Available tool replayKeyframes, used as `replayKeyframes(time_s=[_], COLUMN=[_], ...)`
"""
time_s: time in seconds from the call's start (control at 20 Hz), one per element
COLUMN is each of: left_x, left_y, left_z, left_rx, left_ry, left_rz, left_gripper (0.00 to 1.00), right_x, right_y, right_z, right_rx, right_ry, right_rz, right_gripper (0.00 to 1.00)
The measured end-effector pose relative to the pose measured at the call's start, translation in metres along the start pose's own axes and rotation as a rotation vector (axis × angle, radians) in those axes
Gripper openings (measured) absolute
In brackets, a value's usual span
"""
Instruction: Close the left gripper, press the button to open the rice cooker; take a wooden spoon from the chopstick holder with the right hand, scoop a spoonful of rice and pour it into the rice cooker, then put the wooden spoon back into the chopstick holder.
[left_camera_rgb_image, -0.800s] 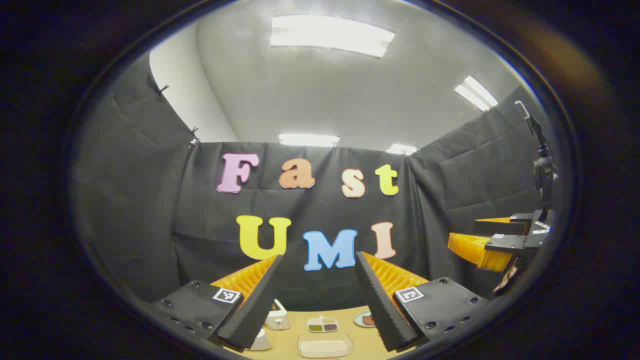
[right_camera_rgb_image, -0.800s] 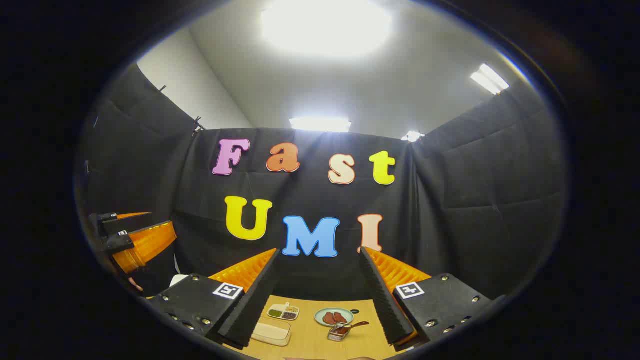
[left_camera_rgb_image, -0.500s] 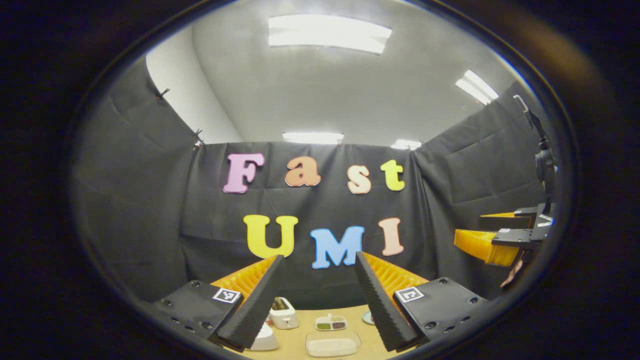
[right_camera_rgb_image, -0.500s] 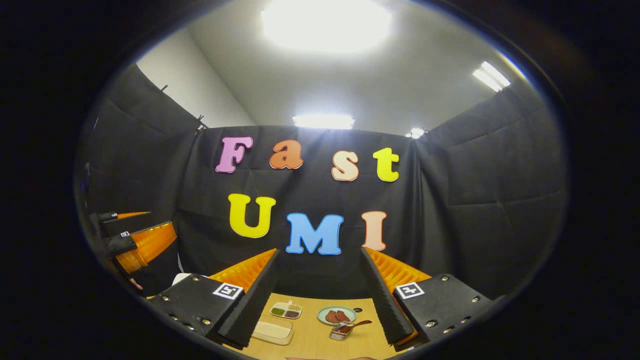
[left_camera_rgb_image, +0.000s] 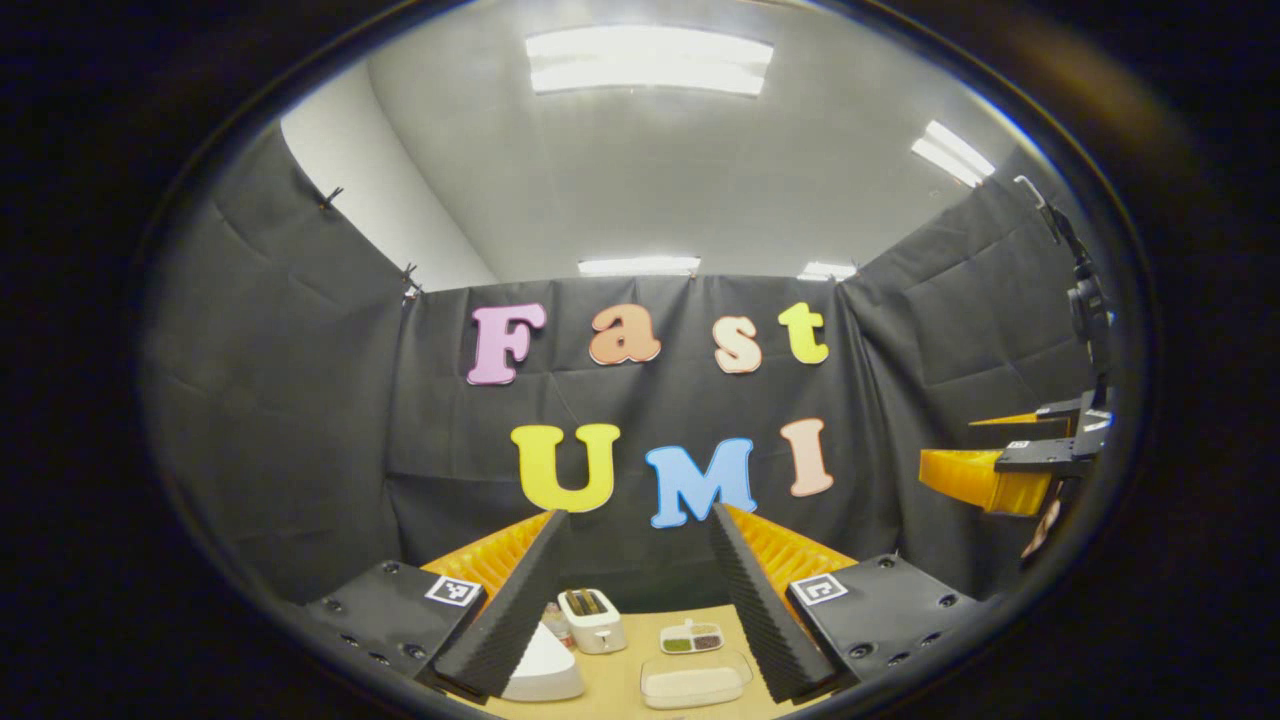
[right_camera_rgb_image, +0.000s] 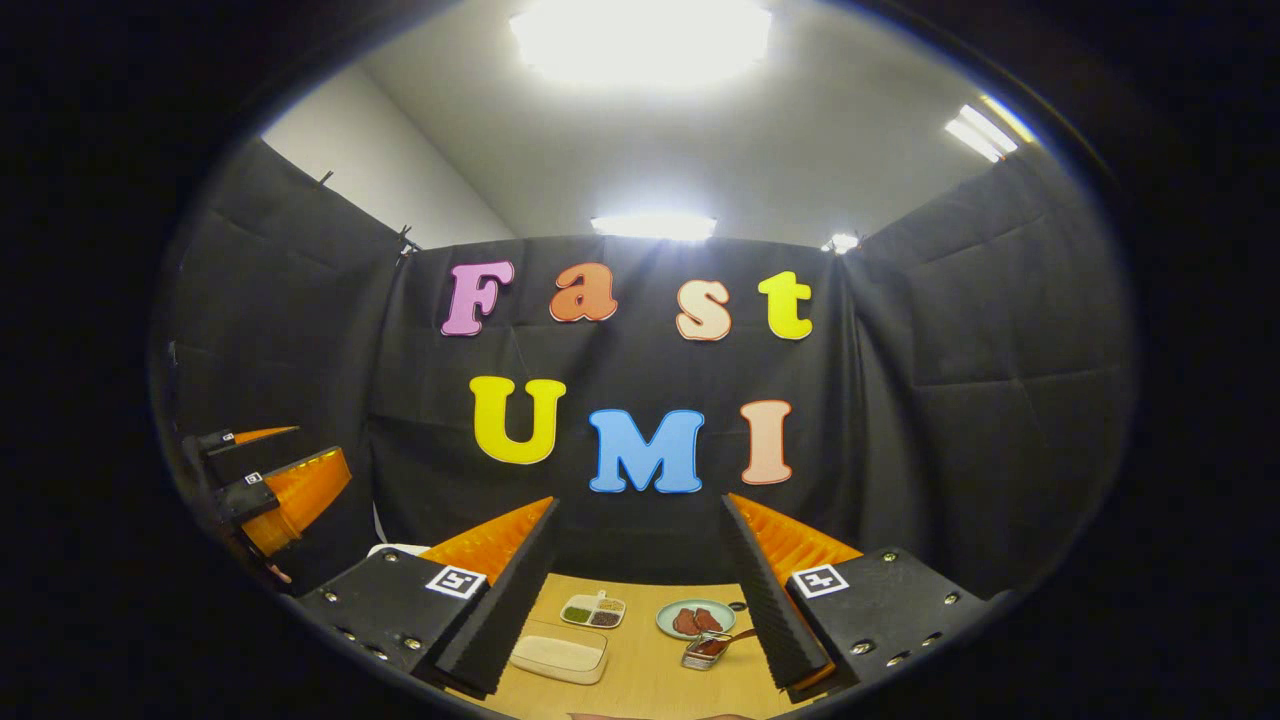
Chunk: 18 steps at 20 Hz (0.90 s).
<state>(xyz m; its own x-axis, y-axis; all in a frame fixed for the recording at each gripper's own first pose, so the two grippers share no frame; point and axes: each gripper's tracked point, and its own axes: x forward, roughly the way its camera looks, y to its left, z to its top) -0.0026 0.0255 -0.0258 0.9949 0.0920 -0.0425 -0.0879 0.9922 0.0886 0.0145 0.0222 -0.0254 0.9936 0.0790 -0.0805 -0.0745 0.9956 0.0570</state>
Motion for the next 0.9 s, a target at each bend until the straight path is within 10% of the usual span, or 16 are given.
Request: replayKeyframes(time_s=[0.9], left_x=[0.022], left_y=[-0.043], left_z=[-0.044], left_rx=[0.052], left_ry=[0.121], left_rz=[0.142], left_gripper=[0.92], right_x=[0.019], right_y=[-0.049], right_z=[-0.057], right_rx=[-0.077], right_ry=[0.049], right_rz=[0.096], right_gripper=[0.95])
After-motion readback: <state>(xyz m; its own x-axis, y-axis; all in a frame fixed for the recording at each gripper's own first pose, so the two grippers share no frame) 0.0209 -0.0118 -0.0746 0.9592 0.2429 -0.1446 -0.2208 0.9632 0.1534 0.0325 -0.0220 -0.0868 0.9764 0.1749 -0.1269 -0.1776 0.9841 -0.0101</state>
